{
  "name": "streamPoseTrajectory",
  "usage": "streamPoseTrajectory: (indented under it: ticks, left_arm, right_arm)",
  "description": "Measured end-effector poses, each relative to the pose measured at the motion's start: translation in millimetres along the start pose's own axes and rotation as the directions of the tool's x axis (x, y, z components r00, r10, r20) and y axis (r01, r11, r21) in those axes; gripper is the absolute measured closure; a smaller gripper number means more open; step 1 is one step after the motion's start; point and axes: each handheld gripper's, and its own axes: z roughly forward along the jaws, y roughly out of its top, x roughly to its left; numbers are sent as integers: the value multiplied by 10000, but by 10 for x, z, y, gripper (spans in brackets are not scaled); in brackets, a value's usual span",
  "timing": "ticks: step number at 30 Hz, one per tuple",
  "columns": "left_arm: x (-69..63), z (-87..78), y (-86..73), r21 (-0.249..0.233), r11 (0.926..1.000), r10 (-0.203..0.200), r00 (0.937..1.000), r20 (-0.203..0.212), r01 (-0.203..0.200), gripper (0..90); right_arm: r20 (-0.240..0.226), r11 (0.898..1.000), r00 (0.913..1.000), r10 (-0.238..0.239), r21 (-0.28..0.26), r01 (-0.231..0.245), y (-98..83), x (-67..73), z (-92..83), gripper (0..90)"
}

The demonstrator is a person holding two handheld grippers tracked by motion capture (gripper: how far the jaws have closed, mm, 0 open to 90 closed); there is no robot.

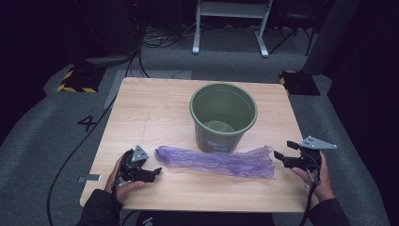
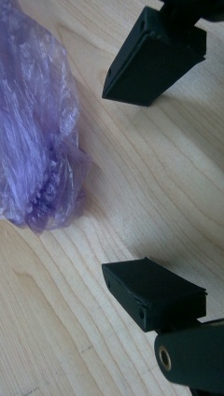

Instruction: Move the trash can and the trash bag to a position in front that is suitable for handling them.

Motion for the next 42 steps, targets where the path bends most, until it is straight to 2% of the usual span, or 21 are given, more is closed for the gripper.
streamPoseTrajectory:
  ticks: [4, 9, 12, 14, 18, 21, 26, 28, 31, 34, 36, 37, 42]
  left_arm:
    - [-19, 15, 13, -12, 10000, -7, 10000, 45, 7, 143]
    - [-41, 33, 31, -8, 10000, -8, 10000, 58, 8, 141]
    - [-50, 43, 41, -5, 10000, 11, 10000, 73, -11, 141]
    - [-59, 49, 45, -17, 10000, -43, 10000, 76, 43, 141]
    - [-64, 61, 58, -2, 10000, -26, 9999, 108, 26, 138]
    - [-64, 64, 59, -20, 10000, -13, 9999, 106, 13, 137]
    - [-63, 69, 62, -15, 10000, -16, 9999, 142, 16, 136]
    - [-63, 69, 62, -16, 10000, -18, 9999, 142, 18, 136]
    - [-62, 68, 62, -6, 10000, 10, 9999, 134, -10, 136]
    - [-61, 68, 63, -10, 10000, 13, 9999, 133, -12, 136]
    - [-62, 68, 62, -12, 10000, 14, 9999, 133, -14, 136]
    - [-62, 68, 62, -13, 10000, 17, 9999, 132, -17, 137]
    - [-64, 70, 63, -15, 10000, -1, 9999, 145, 1, 137]
  right_arm:
    - [-283, 9984, 9982, -537, -216, 531, 64, 170, -108, 224]
    - [-830, 9912, 9879, -1307, -322, 1284, 129, 473, -149, 230]
    - [-1071, 9897, 9842, -1409, -425, 1370, 146, 596, -151, 245]
    - [-1460, 9906, 9800, -1352, -414, 1305, 135, 677, -107, 249]
    - [-1764, 9840, 9690, -1729, 121, 1778, 76, 837, 67, 268]
    - [-1751, 9782, 9661, -1898, 505, 2014, 27, 897, 189, 326]
    - [-1585, 9725, 9703, -1828, 1158, 2021, -59, 830, 369, 536]
    - [-1353, 9685, 9729, -1877, 1398, 2063, -94, 779, 427, 607]
    - [-1104, 9714, 9796, -1678, 1509, 1834, -125, 667, 473, 709]
    - [-718, 9755, 9851, -1566, 1448, 1656, -134, 555, 478, 743]
    - [-244, 9784, 9870, -1587, 1304, 1606, -136, 486, 476, 742]
    - [-78, 9824, 9894, -1453, 1178, 1452, -131, 430, 475, 744]
    - [575, 9855, 9893, -1344, 1119, 1274, -110, 293, 491, 761]
